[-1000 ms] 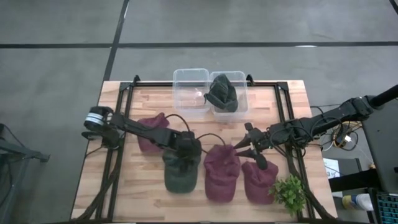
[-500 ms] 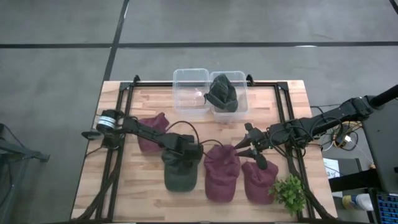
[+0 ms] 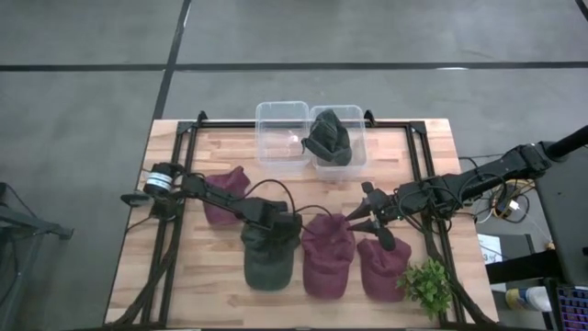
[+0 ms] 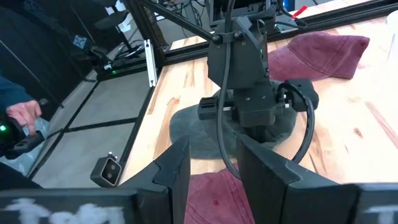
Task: Pick & Place hat
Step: Put the black cap into the right transparent bin
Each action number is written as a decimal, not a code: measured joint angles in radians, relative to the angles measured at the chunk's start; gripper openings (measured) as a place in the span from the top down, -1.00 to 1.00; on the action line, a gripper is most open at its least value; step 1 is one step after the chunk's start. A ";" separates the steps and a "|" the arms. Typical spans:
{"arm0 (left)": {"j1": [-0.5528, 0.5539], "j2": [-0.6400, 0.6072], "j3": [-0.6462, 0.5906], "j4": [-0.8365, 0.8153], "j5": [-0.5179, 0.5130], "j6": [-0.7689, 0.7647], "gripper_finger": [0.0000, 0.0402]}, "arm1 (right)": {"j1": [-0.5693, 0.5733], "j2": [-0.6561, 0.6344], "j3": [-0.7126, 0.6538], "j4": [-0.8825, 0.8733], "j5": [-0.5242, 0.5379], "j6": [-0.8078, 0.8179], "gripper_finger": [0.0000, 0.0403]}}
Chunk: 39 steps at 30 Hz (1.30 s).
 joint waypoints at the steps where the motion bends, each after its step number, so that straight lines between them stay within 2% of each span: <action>1: 0.000 -0.009 0.000 0.000 0.000 -0.008 0.95 | 0.000 0.000 0.000 0.000 0.000 0.000 0.39; 12: -0.004 -0.158 -0.007 -0.055 -0.011 -0.096 1.00 | 0.000 0.000 -0.001 0.000 0.000 -0.004 0.36; 25: -0.008 -0.333 0.007 -0.084 -0.133 -0.153 1.00 | 0.000 0.000 -0.001 -0.001 -0.007 -0.011 0.38; 29: -0.008 -0.367 0.059 -0.173 -0.150 -0.161 1.00 | 0.000 0.000 -0.001 -0.001 -0.008 -0.011 0.36; 33: -0.008 -0.388 0.162 -0.306 -0.184 -0.174 1.00 | 0.000 0.000 -0.001 -0.001 -0.008 -0.012 0.36; 39: -0.009 -0.391 0.393 -0.436 -0.333 -0.179 1.00 | 0.000 0.000 -0.001 0.001 -0.007 -0.037 0.36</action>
